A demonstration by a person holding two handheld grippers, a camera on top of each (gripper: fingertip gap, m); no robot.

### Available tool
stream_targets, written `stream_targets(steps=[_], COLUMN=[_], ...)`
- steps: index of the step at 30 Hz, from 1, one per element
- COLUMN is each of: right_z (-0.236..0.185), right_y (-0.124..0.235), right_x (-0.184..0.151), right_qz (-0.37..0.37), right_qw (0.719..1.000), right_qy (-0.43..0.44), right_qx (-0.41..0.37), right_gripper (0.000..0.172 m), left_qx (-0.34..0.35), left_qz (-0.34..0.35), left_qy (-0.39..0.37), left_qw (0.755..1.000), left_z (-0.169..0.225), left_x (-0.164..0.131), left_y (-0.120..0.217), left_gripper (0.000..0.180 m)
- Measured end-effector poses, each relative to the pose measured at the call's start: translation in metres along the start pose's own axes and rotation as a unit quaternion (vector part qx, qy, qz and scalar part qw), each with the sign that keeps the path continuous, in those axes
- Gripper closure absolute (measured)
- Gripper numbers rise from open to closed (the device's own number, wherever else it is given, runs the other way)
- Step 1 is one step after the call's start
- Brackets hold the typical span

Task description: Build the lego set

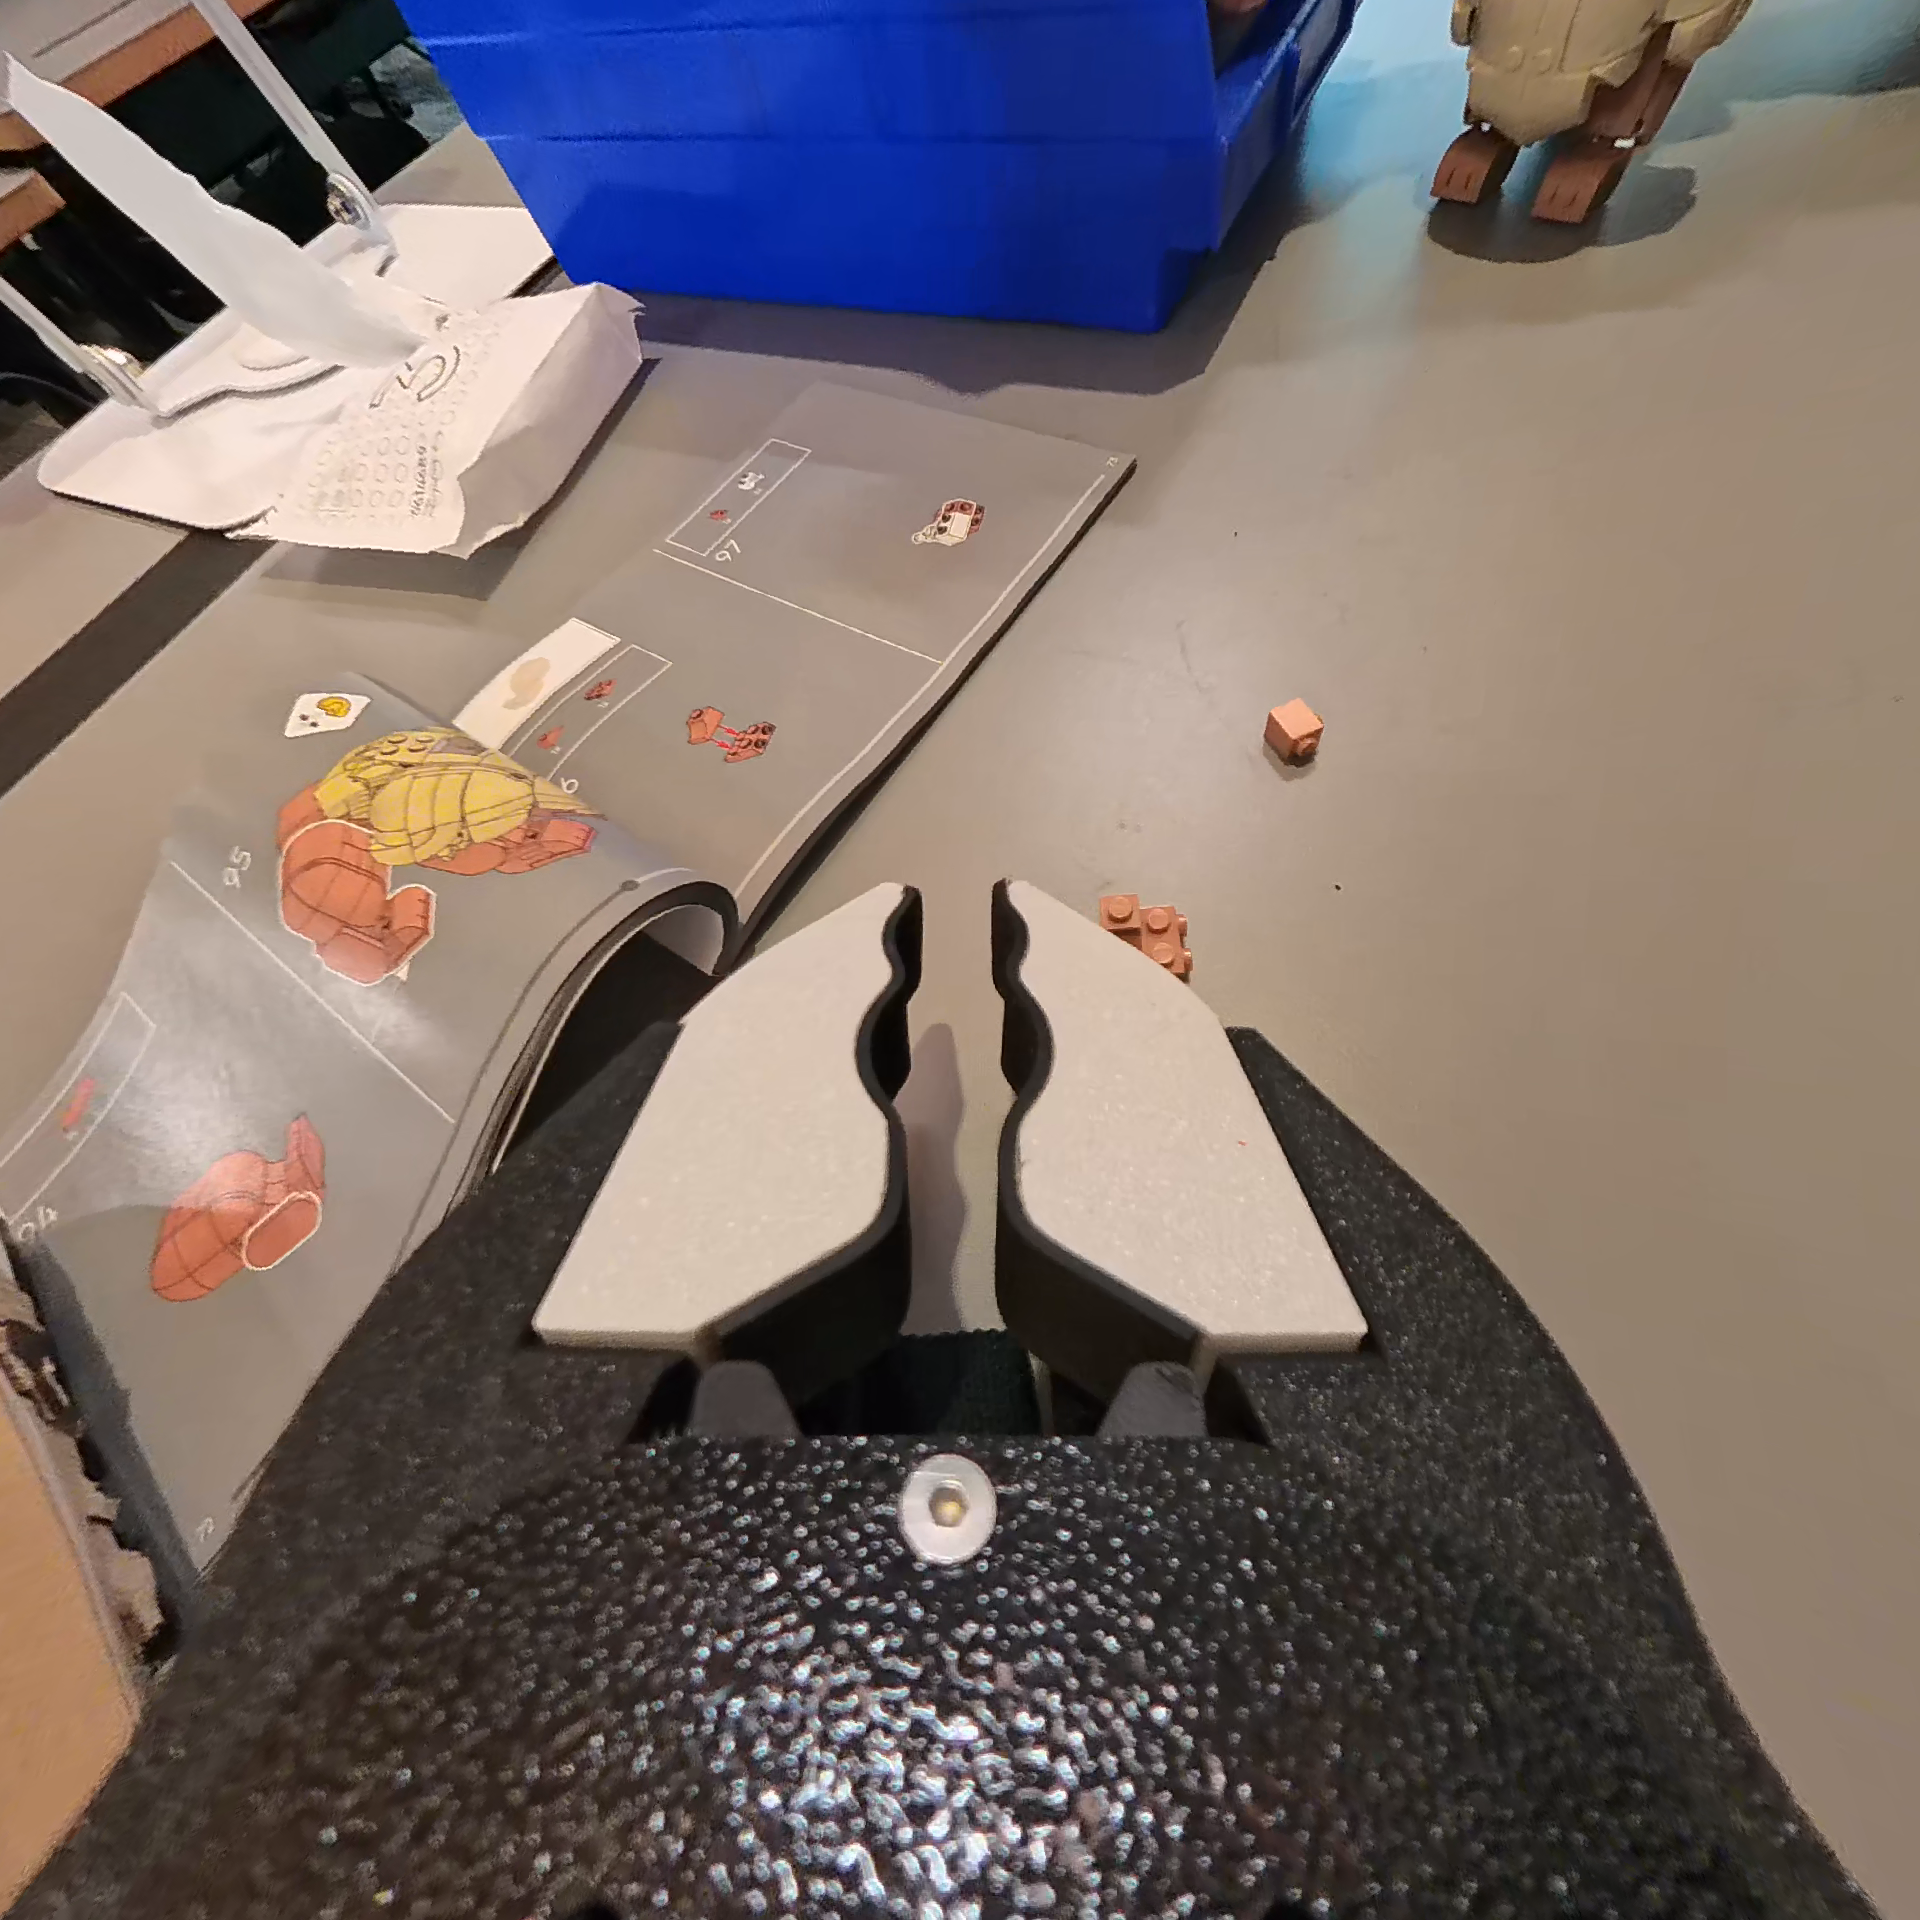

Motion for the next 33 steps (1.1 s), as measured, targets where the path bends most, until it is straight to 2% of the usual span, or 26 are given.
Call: stream_targets(steps=[11, 17, 20, 23, 28, 33], right_z=[0.003, 0.000, 0.000, -0.001, -0.014, -0.067], right_y=[0.010, 0.003, -0.002, -0.002, 0.032, 0.077], right_x=[-0.003, 0.003, 0.004, 0.005, 0.009, 0.021], right_qz=[0.036, 0.031, 0.009, -0.001, 0.036, 0.092], right_qw=[0.999, 0.999, 1.000, 0.999, 0.998, 0.993], right_qy=[-0.007, -0.018, -0.010, 0.004, 0.011, 0.053], right_qx=[0.004, -0.011, -0.026, -0.039, -0.053, -0.058], right_gripper=[0.148, 0.145, 0.154, 0.154, 0.154, 0.154], left_qx=[0.006, 0.008, 0.009, 0.009, 0.009, -0.011], left_qz=[-0.005, -0.012, -0.010, -0.007, -0.003, -0.013], left_qy=[0.022, 0.022, 0.019, 0.015, 0.002, -0.007], left_qw=[1.000, 1.000, 1.000, 1.000, 1.000, 1.000], left_z=[-0.006, -0.006, -0.006, -0.005, -0.002, 0.004], left_x=[-0.001, -0.001, -0.001, -0.001, 0.000, -0.002], left_y=[-0.001, -0.002, -0.002, -0.001, 0.000, 0.000], left_gripper=[0.168, 0.168, 0.169, 0.169, 0.169, 0.168])
Point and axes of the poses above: each gripper's, where its closed fingertips meet, y back along the fingers, x out of its top, z = x × y across the jaws, the point moved 7 cm from there along y, back along the fingers, and after that the axes turned 4 degrees about z, right-handed, at the moved point
